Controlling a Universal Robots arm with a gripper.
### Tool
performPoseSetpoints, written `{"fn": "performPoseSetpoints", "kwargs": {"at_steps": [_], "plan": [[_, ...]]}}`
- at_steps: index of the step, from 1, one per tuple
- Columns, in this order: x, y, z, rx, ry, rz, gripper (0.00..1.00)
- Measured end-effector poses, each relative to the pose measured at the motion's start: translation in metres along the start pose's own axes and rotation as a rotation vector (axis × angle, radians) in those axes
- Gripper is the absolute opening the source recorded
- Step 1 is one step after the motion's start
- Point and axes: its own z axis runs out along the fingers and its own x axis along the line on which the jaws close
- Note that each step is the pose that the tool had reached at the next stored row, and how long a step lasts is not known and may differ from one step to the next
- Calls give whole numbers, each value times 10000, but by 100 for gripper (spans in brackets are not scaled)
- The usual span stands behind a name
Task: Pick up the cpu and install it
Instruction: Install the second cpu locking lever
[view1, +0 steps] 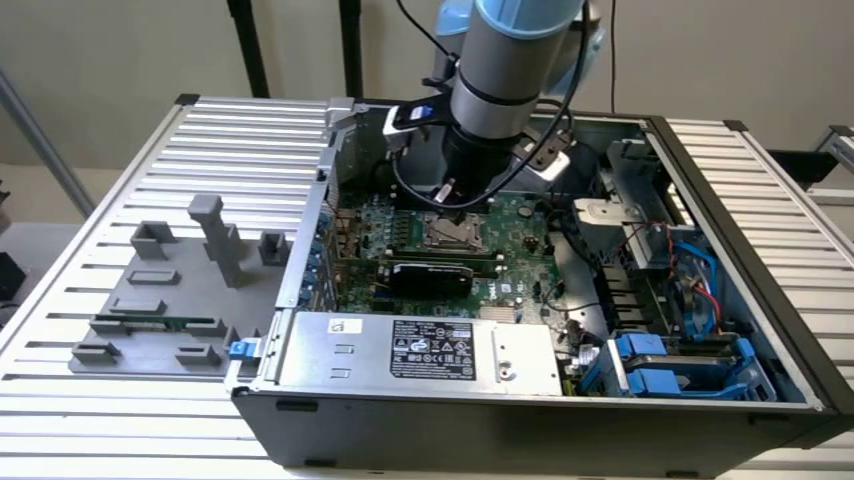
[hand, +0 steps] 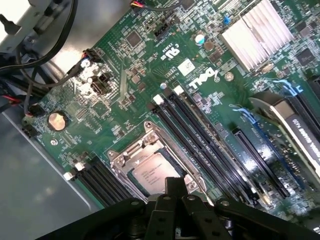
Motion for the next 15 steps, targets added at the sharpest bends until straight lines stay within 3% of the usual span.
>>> {"fn": "performPoseSetpoints", "kwargs": {"at_steps": [10, 15], "plan": [[-293, -57, -33, -17, -7, -1, 11], [-341, -128, -10, -27, 0, -3, 11]]}}
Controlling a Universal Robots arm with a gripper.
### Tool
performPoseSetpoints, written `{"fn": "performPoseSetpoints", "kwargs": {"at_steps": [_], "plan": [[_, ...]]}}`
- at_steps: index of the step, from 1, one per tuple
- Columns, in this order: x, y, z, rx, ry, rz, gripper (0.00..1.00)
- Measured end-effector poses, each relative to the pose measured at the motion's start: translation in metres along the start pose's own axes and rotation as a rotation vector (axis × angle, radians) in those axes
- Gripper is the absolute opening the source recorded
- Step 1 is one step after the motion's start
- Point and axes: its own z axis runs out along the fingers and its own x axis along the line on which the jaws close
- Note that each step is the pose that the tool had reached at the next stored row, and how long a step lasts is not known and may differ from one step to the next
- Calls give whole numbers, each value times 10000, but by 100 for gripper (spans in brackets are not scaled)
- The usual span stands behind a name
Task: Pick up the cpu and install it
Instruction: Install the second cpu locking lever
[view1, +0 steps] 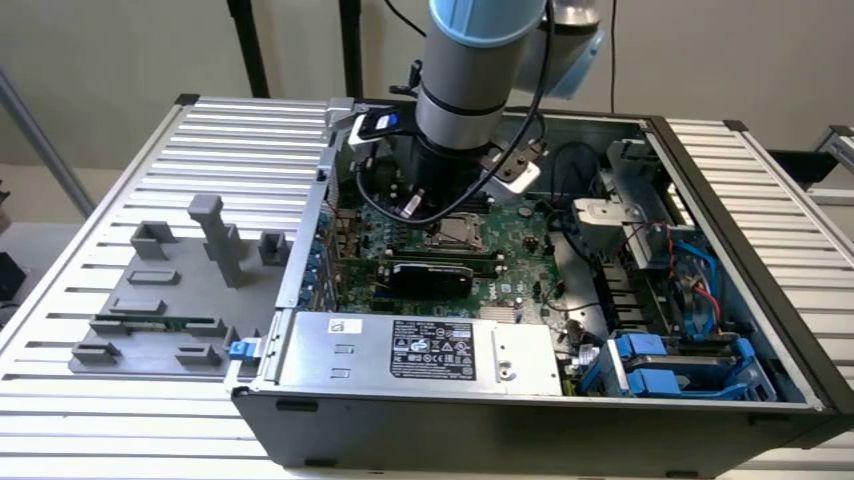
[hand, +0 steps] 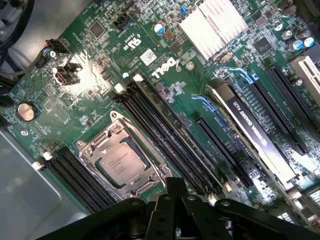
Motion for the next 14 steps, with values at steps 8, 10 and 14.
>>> {"fn": "performPoseSetpoints", "kwargs": {"at_steps": [8, 10, 14], "plan": [[27, -22, 93, -21, 18, -6, 11], [19, -23, 121, -29, 19, -6, 11], [-5, -35, 178, -46, 11, -8, 11]]}}
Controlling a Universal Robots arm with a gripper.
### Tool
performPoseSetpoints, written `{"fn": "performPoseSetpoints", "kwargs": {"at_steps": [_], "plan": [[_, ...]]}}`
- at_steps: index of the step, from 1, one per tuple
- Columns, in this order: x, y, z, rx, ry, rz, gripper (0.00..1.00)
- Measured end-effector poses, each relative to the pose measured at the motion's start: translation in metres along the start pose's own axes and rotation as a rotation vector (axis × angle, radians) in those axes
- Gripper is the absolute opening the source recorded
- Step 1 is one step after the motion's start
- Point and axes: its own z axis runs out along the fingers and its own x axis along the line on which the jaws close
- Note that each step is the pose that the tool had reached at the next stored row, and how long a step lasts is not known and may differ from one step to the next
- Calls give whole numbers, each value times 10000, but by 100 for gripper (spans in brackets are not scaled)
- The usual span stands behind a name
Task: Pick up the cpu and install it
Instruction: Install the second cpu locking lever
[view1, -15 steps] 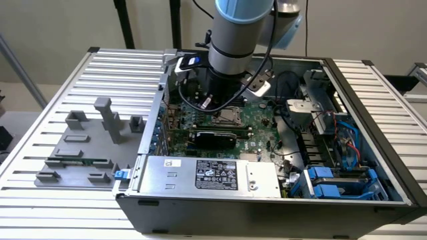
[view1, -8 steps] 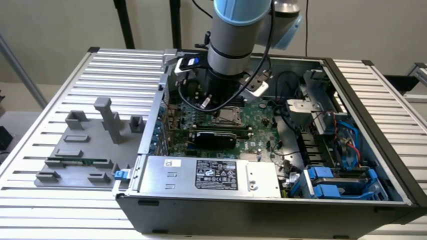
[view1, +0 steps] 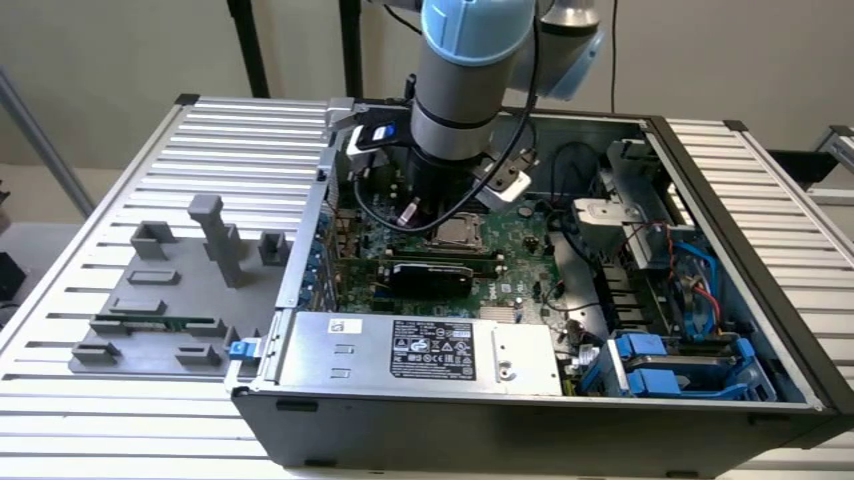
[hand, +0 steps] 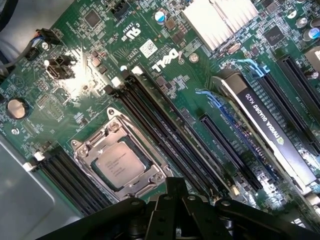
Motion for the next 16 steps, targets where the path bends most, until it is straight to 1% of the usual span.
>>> {"fn": "performPoseSetpoints", "kwargs": {"at_steps": [5, 16], "plan": [[-21, -19, 74, -17, -14, 1, 11], [-27, -74, 222, -25, -12, 0, 11]]}}
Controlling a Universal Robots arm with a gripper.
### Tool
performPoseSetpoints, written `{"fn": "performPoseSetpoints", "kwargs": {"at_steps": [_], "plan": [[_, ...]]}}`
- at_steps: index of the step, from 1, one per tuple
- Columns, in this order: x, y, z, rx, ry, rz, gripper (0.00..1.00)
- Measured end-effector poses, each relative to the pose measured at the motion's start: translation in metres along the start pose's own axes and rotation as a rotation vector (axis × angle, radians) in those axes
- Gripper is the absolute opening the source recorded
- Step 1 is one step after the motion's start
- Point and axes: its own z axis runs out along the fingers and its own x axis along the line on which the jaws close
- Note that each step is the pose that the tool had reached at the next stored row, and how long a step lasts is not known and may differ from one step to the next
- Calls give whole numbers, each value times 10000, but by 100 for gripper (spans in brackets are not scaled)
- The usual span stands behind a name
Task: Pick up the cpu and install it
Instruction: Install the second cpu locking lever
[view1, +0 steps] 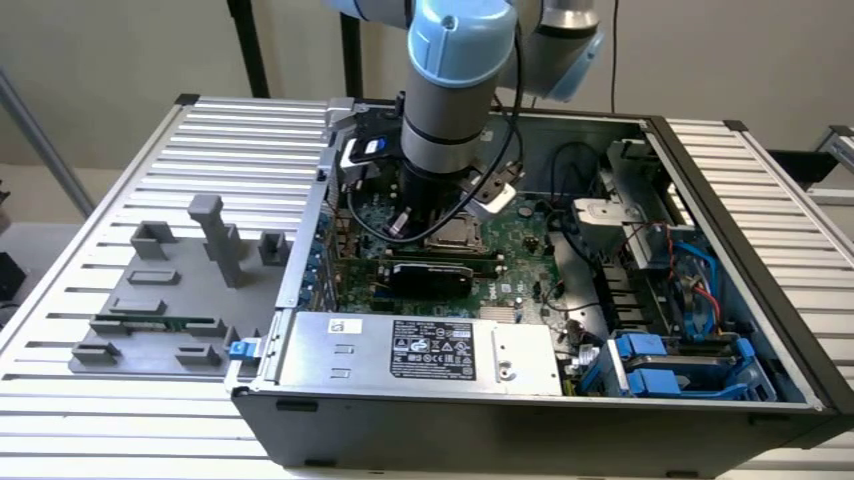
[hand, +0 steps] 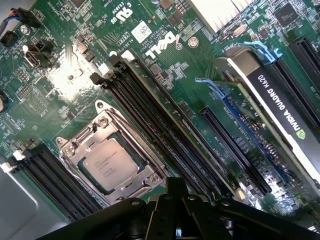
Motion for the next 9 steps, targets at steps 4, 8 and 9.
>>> {"fn": "performPoseSetpoints", "kwargs": {"at_steps": [4, 8, 9], "plan": [[6, -20, 51, -1, 1, -1, 11], [17, -42, 96, -4, -3, 0, 11], [20, -48, 105, -6, -8, 0, 11]]}}
